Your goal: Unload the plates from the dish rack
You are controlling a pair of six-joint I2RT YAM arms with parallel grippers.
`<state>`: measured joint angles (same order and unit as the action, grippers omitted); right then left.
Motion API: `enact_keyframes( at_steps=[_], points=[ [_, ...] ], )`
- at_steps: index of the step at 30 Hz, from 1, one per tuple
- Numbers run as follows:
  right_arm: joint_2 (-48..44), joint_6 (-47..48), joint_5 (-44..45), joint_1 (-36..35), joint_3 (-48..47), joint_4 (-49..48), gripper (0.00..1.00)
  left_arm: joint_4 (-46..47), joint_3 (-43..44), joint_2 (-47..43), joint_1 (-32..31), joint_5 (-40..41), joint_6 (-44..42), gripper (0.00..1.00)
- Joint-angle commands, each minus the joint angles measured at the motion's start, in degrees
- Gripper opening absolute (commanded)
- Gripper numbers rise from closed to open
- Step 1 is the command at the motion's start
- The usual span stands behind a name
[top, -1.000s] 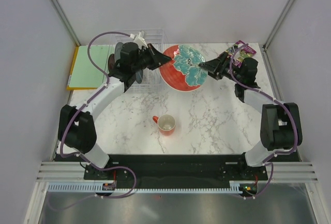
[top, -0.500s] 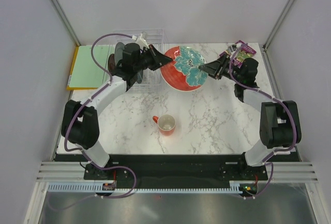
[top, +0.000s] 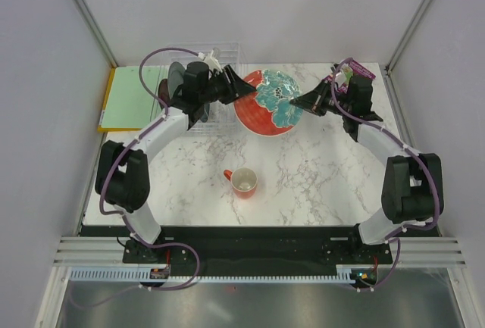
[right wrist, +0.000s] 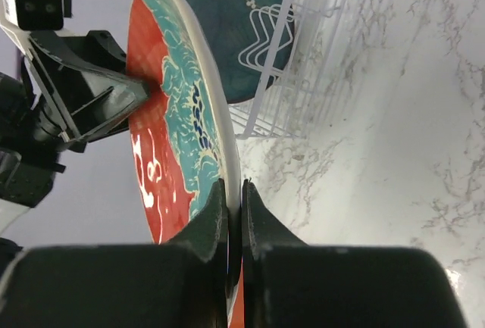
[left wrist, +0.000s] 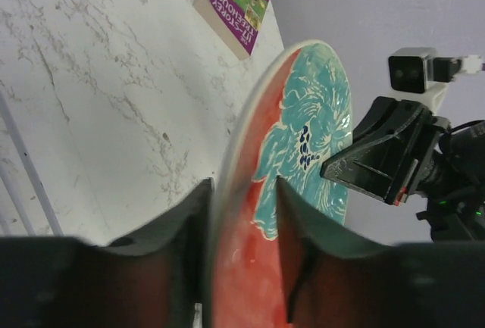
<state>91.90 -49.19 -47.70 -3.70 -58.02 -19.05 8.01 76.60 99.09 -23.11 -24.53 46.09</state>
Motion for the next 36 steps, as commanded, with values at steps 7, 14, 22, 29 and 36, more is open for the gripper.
enact_keyframes(
  at_steps=[7,14,22,29,36],
  points=[
    [1.08,10.79,12.72,5.53,-16.66,13.69,0.00,-13.44,7.95,-6.10,0.08,17.05,-20.94,0.84],
    [18.30,8.15,12.81,7.48,-30.21,14.48,0.00,-14.95,6.90,-8.74,0.97,30.41,-28.67,0.85],
    [35.78,3.05,10.61,8.01,-44.53,12.28,0.00,-14.60,5.67,-7.95,1.14,41.22,-35.89,0.85],
    [41.08,2.69,9.91,8.01,-47.80,12.72,0.00,-12.58,3.56,-6.98,2.19,42.90,-36.77,0.85],
    [39.59,4.89,9.82,8.01,-39.20,13.42,0.00,-12.58,2.59,-5.66,2.72,42.90,-35.71,0.85]
  ],
)
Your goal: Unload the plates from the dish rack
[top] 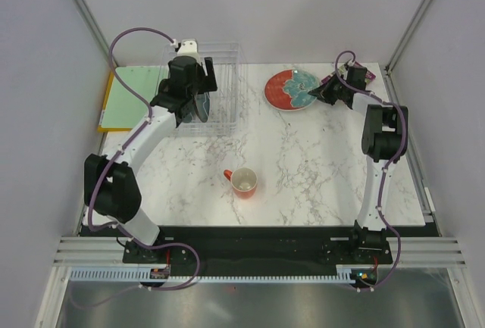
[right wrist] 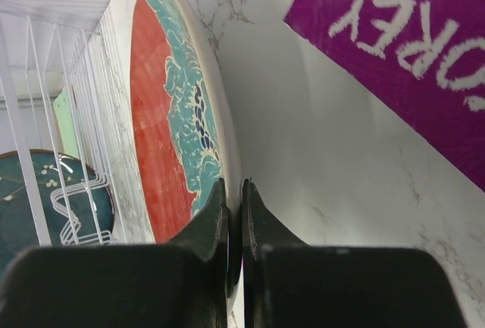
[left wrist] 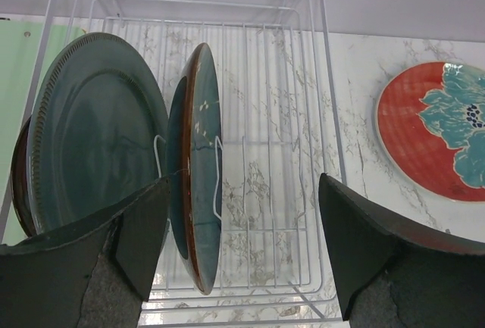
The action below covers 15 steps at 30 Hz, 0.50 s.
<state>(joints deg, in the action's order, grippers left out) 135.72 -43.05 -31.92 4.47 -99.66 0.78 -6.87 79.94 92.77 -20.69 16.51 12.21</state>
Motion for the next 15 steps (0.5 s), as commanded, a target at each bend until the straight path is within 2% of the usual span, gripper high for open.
enact_keyframes(
  at_steps=[1,4,6,10,15],
  points=[
    [-5.28,-0.81,-5.78,-0.16,5.23,-6.40,0.20,2.22,-1.10,0.66,0.30,2.03,-1.75,0.85],
    [-7.13,1.20,-4.39,-0.16,9.64,-5.61,0.53,2.30,-1.80,0.39,0.38,1.86,-1.13,0.85],
    [-8.19,2.79,-3.50,-0.16,11.23,-4.82,0.62,2.13,-1.98,0.13,0.38,1.86,-0.96,0.85],
    [-12.31,5.60,-1.57,-0.25,14.13,-2.63,0.71,1.95,-2.25,0.22,0.47,2.73,-1.39,0.85],
    [-19.08,14.11,10.63,-0.43,15.10,7.72,0.72,1.95,-1.72,1.53,0.65,4.05,-2.62,0.85]
  ],
)
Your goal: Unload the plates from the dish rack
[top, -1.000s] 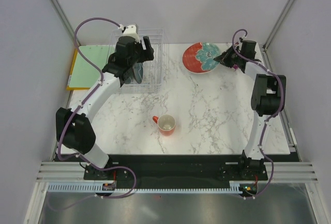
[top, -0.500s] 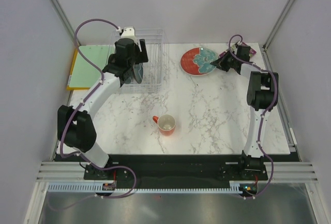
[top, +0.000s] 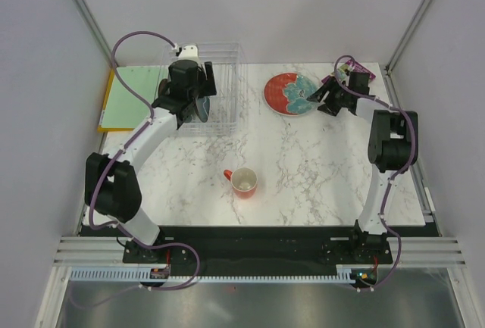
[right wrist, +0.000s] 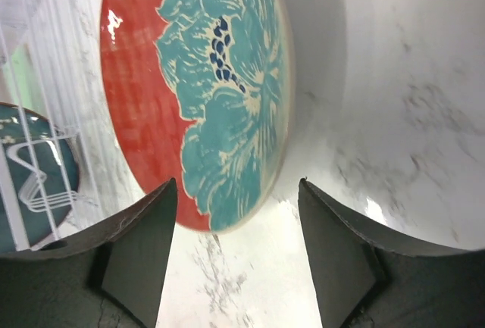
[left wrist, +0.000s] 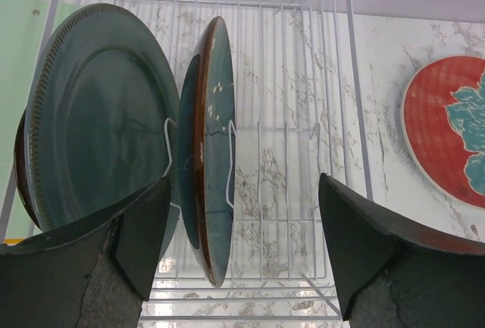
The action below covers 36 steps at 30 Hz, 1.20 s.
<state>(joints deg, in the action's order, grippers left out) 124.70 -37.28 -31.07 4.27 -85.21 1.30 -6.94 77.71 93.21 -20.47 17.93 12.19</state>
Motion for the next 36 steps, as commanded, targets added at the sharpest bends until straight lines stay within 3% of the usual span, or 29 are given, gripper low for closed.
enact_keyframes(
  at_steps=[1,6,11,13,14,15,17,18,20,23,30,36],
  points=[
    [-11.12,9.14,11.37,-0.40,1.70,7.92,0.73,1.93,0.95,1.53,0.43,3.07,-2.69,0.85],
    [-21.76,11.52,16.30,-0.67,6.62,9.59,0.75,1.93,2.96,4.43,0.52,4.47,-3.05,0.82],
    [-28.54,13.02,16.83,-1.28,9.09,11.53,0.75,2.28,4.20,8.21,0.43,12.82,-4.79,0.80],
    [-31.71,13.28,17.18,-1.64,10.67,11.71,0.75,2.19,5.34,9.18,0.34,14.75,-5.33,0.72],
    [-32.67,13.54,17.44,-1.81,11.20,11.79,0.75,2.28,5.61,9.62,0.34,15.02,-5.59,0.65],
    [-34.16,13.46,17.53,-1.99,12.25,11.80,0.75,2.28,5.96,9.71,0.26,15.55,-5.68,0.51],
    [-35.49,13.63,17.80,-2.16,13.22,11.80,0.75,2.37,6.66,10.41,-0.01,15.73,-6.47,0.38],
    [-36.28,13.63,17.80,-2.16,14.01,11.80,0.75,2.28,7.45,10.76,-0.10,15.99,-6.82,0.22],
    [-36.64,13.72,17.80,-2.34,14.63,11.80,0.75,2.19,8.24,11.73,-0.71,16.43,-7.96,0.03],
    [-36.46,13.90,17.80,-2.78,16.03,11.88,0.74,2.54,10.69,13.13,-2.20,19.59,-9.72,0.02],
    [-37.69,14.51,18.50,-3.83,18.06,12.32,0.74,6.40,18.78,18.32,-6.60,35.65,-20.44,0.02],
    [-38.92,14.69,18.33,-3.83,18.33,12.85,0.74,9.22,23.80,17.80,-8.80,39.45,-28.17,0.02]
  ],
)
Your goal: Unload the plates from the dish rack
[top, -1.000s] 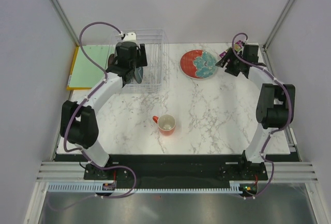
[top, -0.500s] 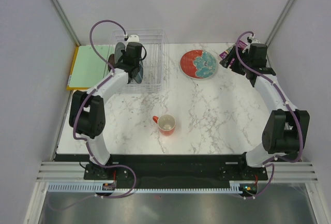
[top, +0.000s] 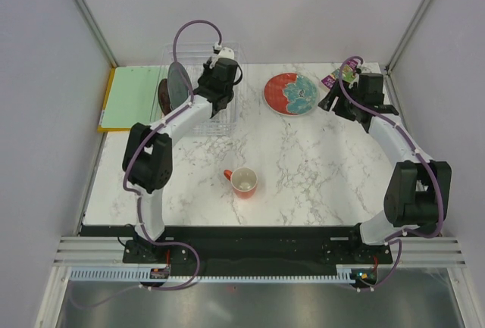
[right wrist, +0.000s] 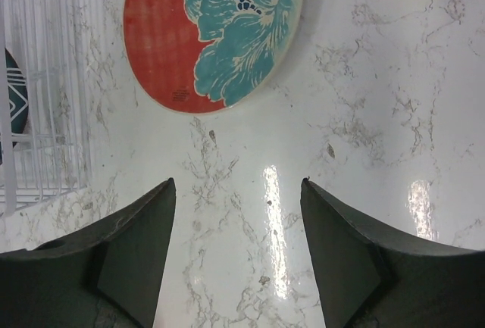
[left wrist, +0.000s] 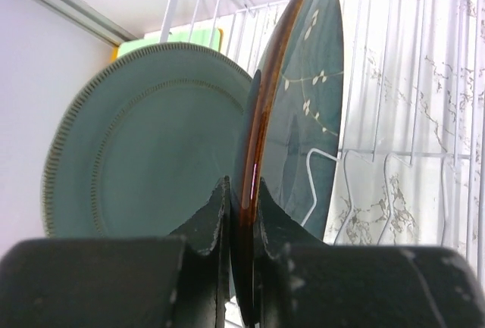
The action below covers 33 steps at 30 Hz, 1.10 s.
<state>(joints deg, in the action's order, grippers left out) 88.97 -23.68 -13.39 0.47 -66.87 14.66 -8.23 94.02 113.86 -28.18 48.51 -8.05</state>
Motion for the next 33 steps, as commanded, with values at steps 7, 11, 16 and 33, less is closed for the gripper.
enact_keyframes(
  at_steps=[7,11,16,33],
  points=[
    [-5.03,0.30,-1.55,-0.03,-0.45,-0.07,0.75,10.34,10.40,-8.39,-2.66,11.69,-13.38,0.02],
    [-6.52,-0.40,-3.92,-1.96,-0.80,-0.24,0.76,2.30,11.71,-13.47,-4.15,9.95,-10.86,0.02],
    [-6.44,-2.77,-11.74,-3.37,-1.16,-5.06,0.80,-11.62,11.37,-21.30,-5.21,-11.03,7.39,0.02],
    [-4.77,-15.78,-25.64,-8.73,3.68,-25.55,0.86,2.15,-8.58,-32.12,-5.04,-51.76,41.34,0.02]
  ],
)
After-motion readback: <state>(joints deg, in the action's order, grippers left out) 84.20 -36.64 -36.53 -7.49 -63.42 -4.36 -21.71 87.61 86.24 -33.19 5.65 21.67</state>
